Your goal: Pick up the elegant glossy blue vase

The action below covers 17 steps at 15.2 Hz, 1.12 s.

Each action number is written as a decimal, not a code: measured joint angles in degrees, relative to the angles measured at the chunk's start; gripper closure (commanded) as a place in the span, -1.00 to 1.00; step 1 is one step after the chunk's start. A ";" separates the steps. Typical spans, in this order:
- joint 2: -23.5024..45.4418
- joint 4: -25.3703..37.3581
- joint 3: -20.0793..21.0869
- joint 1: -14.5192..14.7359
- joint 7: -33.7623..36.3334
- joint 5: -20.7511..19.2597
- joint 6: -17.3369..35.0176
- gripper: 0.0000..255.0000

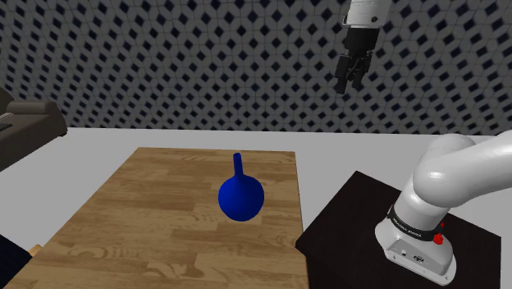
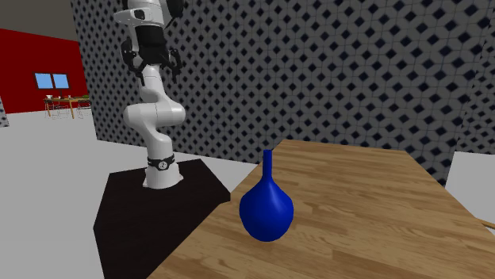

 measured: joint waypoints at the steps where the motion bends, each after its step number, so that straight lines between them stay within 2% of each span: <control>1: 0.00 0.00 0.00 0.00 0.00 0.00 0.00 -1.00; 5: 2.64 -1.25 3.05 0.88 3.16 2.20 3.88 -1.00; 11: 10.73 -1.04 8.10 2.24 8.31 5.26 11.96 -1.00; 17: 20.38 2.05 13.55 3.59 14.32 7.17 18.98 -1.00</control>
